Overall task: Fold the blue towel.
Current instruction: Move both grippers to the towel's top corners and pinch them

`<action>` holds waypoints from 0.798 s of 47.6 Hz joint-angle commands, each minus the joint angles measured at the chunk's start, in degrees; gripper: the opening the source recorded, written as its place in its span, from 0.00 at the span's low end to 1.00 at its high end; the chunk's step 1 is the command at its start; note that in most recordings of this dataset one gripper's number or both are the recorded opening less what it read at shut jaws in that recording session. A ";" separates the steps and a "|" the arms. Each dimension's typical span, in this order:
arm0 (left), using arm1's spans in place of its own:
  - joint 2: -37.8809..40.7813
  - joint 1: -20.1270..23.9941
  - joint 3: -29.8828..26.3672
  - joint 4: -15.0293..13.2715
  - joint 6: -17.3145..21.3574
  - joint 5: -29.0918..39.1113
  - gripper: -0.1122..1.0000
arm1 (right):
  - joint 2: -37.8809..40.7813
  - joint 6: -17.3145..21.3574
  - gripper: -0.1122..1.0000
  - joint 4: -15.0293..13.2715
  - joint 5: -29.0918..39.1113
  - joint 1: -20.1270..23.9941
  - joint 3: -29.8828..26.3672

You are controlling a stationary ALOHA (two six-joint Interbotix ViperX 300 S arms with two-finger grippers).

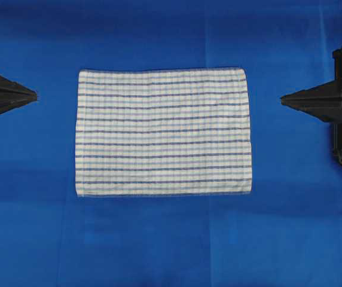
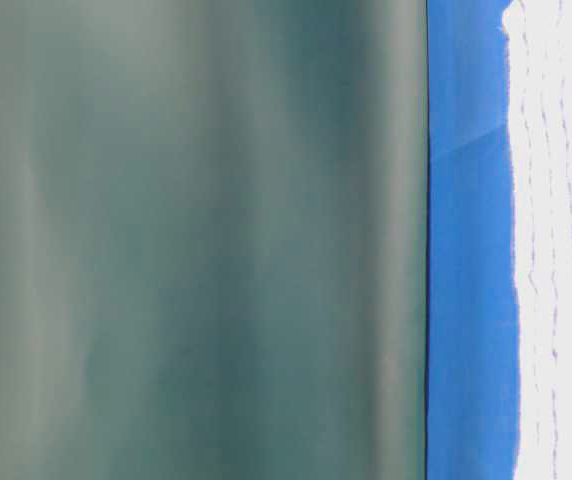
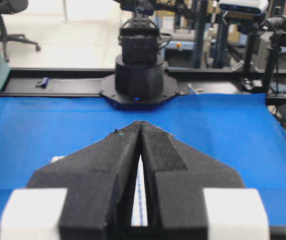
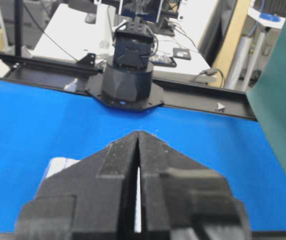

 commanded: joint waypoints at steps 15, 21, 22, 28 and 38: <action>4.04 4.13 -0.53 -1.67 0.88 -0.09 0.10 | 4.22 0.44 0.28 1.49 5.54 -7.29 -1.49; 8.26 8.61 -0.18 -1.67 0.70 -0.09 0.10 | 7.56 0.79 0.28 3.16 6.06 -11.60 -1.05; 8.88 9.23 -0.09 -1.67 0.70 -0.09 0.10 | 8.17 0.88 0.28 3.34 6.15 -12.22 -0.97; 12.92 12.74 0.26 -1.67 0.70 -0.26 0.13 | 13.36 0.88 0.28 4.66 6.33 -16.52 -0.79; 21.09 17.14 0.88 -2.11 -0.26 -0.70 0.58 | 23.91 0.88 0.51 5.45 6.33 -21.71 -1.14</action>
